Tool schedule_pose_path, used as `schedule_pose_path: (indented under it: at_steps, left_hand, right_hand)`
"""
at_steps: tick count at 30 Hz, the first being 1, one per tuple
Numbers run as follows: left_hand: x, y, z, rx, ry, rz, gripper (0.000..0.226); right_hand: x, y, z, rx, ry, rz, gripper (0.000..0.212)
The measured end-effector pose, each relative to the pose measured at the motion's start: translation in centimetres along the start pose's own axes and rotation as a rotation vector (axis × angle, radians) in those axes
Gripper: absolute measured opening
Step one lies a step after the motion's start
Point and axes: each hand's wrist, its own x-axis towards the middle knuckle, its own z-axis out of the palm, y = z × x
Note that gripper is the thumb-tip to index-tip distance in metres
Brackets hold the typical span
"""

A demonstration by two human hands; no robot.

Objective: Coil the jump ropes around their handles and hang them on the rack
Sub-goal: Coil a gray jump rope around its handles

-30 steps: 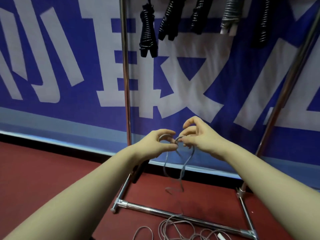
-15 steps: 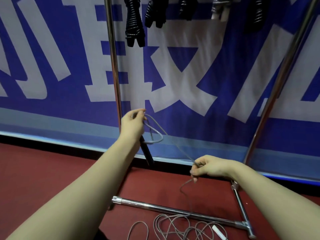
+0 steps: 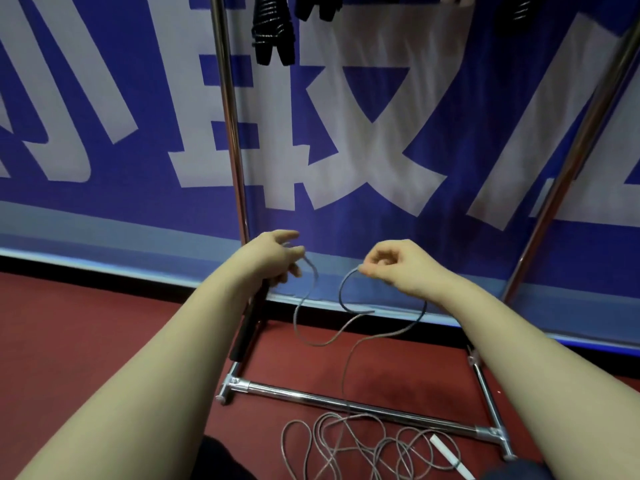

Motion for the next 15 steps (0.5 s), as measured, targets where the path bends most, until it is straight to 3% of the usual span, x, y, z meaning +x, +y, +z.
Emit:
schedule_pose_path:
  at_steps: [2, 4, 7, 9, 11, 15]
  left_hand:
    - [-0.8, 0.8, -0.1, -0.178, -0.087, 0.009, 0.057]
    - [-2.0, 1.6, 0.0, -0.178, -0.261, 0.043, 0.061]
    - [-3.1, 2.1, 0.4, -0.090, -0.396, 0.079, 0.045]
    - [-3.0, 1.9, 0.4, -0.043, -0.393, 0.112, 0.024]
    - [-2.8, 1.8, 0.2, -0.019, -0.349, 0.142, 0.023]
    - [-2.8, 2.2, -0.2, -0.353, -0.179, 0.222, 0.027]
  right_hand:
    - [-0.4, -2.0, 0.3, 0.132, -0.032, -0.040, 0.007]
    - [-0.4, -3.0, 0.3, 0.214, -0.051, -0.044, 0.010]
    - [-0.5, -3.5, 0.2, 0.240, -0.043, -0.077, 0.020]
    - [-0.5, -3.5, 0.3, 0.382, -0.002, -0.082, 0.019]
    - [-0.6, -3.1, 0.2, 0.488, -0.018, -0.043, 0.027]
    - [-1.4, -1.0, 1.1, 0.392, -0.349, 0.080, 0.022]
